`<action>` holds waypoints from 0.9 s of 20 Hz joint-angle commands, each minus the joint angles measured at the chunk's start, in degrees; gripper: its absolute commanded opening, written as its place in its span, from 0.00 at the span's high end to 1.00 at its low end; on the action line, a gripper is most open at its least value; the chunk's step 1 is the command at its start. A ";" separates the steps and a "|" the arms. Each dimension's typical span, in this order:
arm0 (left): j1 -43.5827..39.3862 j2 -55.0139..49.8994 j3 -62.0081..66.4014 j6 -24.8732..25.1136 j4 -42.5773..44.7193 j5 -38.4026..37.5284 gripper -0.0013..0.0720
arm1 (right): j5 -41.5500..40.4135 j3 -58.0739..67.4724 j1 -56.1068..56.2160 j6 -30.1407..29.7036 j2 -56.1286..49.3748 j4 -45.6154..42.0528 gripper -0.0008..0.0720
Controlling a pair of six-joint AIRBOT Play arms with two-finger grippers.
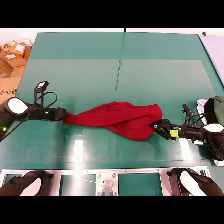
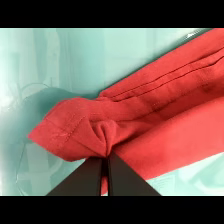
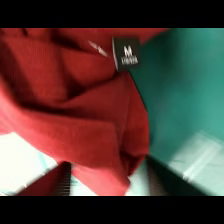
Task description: Fold the shirts.
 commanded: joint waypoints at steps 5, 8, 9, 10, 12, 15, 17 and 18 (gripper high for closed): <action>-0.02 0.74 6.10 -0.02 4.07 -2.67 0.95 | 1.88 6.86 -0.09 -6.10 -3.30 5.44 0.96; -0.04 2.64 19.19 -0.22 4.31 -6.12 0.95 | 8.04 21.22 -0.09 -3.23 -2.82 5.42 0.96; -0.04 3.32 24.48 -0.22 4.22 -6.56 0.95 | 9.42 26.77 -0.09 -1.97 -2.32 5.40 0.96; -0.04 4.26 30.62 -0.22 4.17 -6.99 0.95 | 10.56 33.35 -0.11 -0.44 -1.53 5.40 0.96; -0.04 6.21 43.17 -0.11 4.15 -7.54 0.95 | 11.02 46.90 -0.15 1.86 1.03 5.38 0.96; -0.04 7.13 63.36 0.22 4.13 -9.94 0.95 | 10.43 68.61 -1.20 4.57 3.65 4.44 0.96; -0.04 7.13 73.88 0.24 4.13 -11.87 0.95 | 9.68 81.40 -4.00 6.21 4.46 4.24 0.96; -0.04 7.13 78.01 0.24 4.15 -12.31 0.95 | 9.73 86.93 -5.95 7.50 4.68 3.91 0.96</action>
